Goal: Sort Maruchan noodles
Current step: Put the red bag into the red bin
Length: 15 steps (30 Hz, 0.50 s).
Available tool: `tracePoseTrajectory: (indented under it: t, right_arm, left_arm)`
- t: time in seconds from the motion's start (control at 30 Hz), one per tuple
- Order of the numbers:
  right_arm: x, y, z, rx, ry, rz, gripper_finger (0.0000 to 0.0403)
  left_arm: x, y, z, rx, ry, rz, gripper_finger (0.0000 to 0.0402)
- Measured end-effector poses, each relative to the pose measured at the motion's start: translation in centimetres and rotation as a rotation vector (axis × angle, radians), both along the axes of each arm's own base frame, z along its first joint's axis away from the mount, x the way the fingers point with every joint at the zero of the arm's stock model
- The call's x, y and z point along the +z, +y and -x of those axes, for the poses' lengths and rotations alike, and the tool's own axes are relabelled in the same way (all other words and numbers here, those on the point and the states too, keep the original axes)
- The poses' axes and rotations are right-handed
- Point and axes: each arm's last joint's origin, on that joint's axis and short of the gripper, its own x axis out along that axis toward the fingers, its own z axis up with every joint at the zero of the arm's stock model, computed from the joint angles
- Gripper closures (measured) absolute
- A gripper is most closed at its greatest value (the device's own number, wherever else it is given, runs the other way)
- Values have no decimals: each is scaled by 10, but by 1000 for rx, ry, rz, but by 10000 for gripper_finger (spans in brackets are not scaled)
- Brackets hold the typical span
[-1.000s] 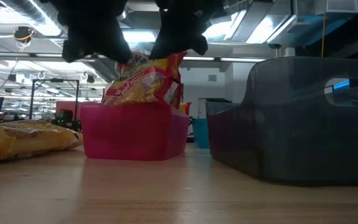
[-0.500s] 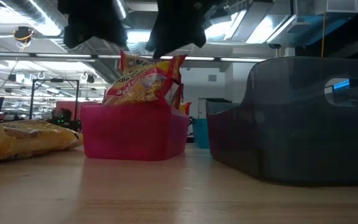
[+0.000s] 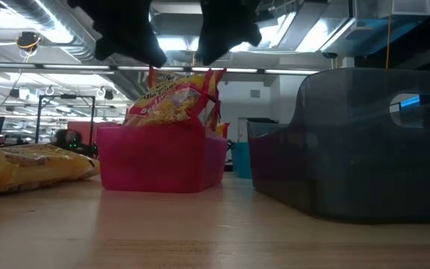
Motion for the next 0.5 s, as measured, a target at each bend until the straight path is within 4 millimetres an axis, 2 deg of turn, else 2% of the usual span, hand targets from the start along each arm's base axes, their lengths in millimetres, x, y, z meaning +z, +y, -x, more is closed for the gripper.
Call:
tracePoseTrajectory:
  t: [0.13, 0.23, 0.5]
  right_arm:
    - [-2, 0, -2, 0, -20, -22, 301]
    - [-8, 0, -3, -5, -12, -16, 313]
    - [-18, -5, -4, -14, 53, -18, 338]
  left_arm:
    - [0, 16, -4, -5, 22, -1, 349]
    - [-9, 25, -11, -28, 67, 49, 349]
    - [-32, 28, -24, -58, 162, 115, 349]
